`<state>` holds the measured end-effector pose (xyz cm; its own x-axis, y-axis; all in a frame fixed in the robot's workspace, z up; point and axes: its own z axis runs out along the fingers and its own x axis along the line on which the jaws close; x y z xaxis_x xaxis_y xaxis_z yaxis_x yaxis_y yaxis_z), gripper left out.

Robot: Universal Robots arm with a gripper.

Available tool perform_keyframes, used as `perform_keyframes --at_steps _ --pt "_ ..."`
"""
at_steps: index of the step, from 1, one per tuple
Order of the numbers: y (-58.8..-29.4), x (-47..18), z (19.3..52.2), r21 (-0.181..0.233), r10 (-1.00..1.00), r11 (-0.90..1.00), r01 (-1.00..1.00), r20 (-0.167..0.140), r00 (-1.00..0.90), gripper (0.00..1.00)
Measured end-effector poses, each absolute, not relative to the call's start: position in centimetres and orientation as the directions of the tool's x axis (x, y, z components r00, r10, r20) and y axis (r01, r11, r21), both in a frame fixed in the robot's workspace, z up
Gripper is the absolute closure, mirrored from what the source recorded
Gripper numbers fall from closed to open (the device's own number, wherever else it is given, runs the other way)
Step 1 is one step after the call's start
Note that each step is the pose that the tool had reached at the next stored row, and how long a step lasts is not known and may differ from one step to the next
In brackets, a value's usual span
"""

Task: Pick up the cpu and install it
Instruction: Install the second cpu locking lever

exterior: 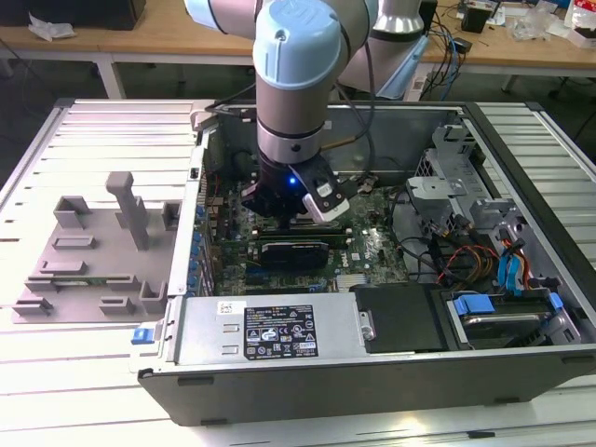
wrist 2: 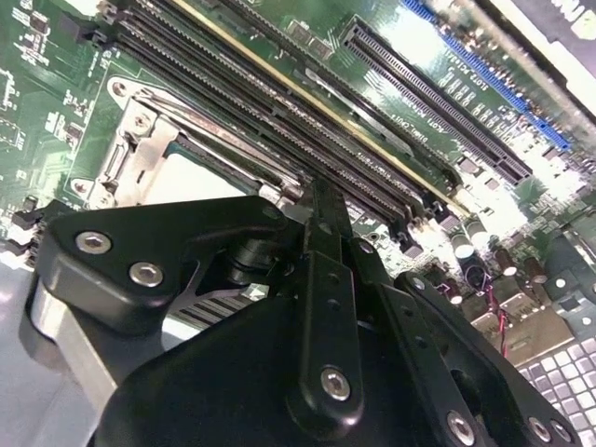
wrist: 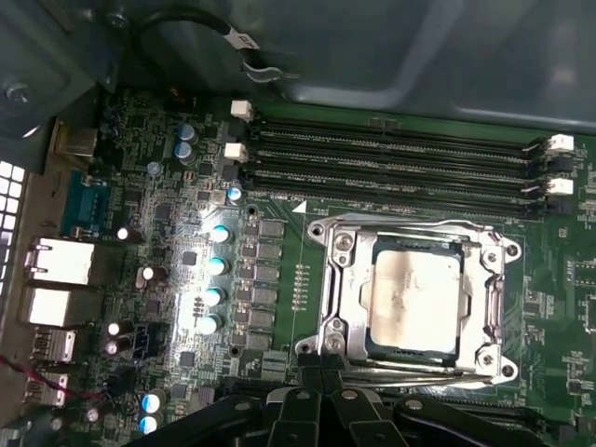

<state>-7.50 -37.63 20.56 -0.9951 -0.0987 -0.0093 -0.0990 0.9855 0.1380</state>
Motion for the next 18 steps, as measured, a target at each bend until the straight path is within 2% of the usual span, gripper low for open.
perform_keyframes --at_steps 5,9,14,18 --pt "-37.6 -7.9 20.2 0.167 -0.102 0.980 -0.105 -0.026 -0.994 0.89" --pt "-37.6 -8.1 20.0 0.173 -0.103 0.979 -0.107 -0.030 -0.994 0.89" --pt "-37.3 -8.1 24.0 0.161 -0.104 0.981 -0.107 -0.029 -0.994 0.89" --pt "-37.0 -8.0 24.5 0.152 -0.104 0.983 -0.107 -0.028 -0.994 0.89"
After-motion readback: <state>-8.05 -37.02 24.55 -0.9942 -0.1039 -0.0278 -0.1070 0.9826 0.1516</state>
